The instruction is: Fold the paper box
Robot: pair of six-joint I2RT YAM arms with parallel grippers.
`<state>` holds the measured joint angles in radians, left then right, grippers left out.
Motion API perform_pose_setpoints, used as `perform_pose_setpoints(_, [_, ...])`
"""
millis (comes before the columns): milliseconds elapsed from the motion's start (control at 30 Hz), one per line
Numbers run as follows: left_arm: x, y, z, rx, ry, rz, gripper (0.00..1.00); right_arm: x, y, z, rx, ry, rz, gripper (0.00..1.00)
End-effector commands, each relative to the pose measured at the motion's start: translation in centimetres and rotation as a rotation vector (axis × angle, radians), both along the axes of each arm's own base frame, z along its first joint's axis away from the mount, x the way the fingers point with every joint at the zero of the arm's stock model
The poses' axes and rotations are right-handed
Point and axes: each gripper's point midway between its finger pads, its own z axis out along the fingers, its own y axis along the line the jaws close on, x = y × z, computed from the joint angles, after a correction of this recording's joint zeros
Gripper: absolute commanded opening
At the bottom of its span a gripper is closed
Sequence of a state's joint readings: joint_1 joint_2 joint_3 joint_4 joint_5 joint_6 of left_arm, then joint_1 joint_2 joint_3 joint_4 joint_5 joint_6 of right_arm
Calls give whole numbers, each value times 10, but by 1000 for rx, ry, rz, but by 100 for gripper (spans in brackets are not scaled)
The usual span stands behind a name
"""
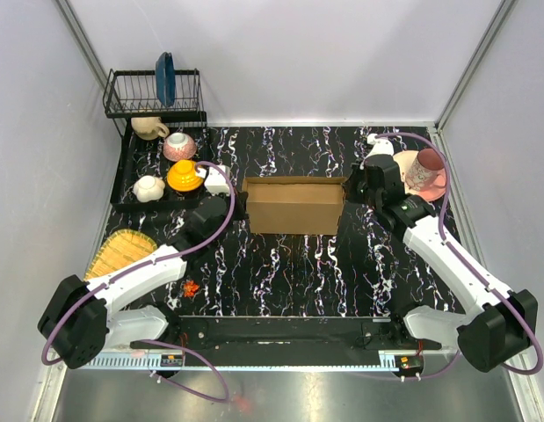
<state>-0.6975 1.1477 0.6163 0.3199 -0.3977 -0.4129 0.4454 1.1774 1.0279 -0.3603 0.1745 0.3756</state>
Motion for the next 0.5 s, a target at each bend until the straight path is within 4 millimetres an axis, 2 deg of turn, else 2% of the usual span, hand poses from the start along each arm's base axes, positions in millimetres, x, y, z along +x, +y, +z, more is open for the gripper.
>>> perform_pose_setpoints(0, [-6, 7, -29, 107, 89, 4, 0, 4, -3, 13, 4, -68, -21, 0])
perform_pose_setpoints(100, [-6, 6, -29, 103, 89, 3, 0, -3, -6, -5, -7, -35, -20, 0])
perform_pose_setpoints(133, [-6, 6, -30, 103, 91, 3, 0, -7, -9, -19, -19, -9, -25, 0])
perform_pose_setpoints(300, [-7, 7, -34, 97, 101, 5, 0, -23, -20, -57, -48, 67, -56, 0])
perform_pose_setpoints(433, [-9, 7, -26, 79, 93, 7, 13, -27, -25, -64, -65, 78, -70, 0])
perform_pose_setpoints(467, [-10, 8, -25, 84, 93, 3, 24, -26, -26, -64, -70, 81, -73, 0])
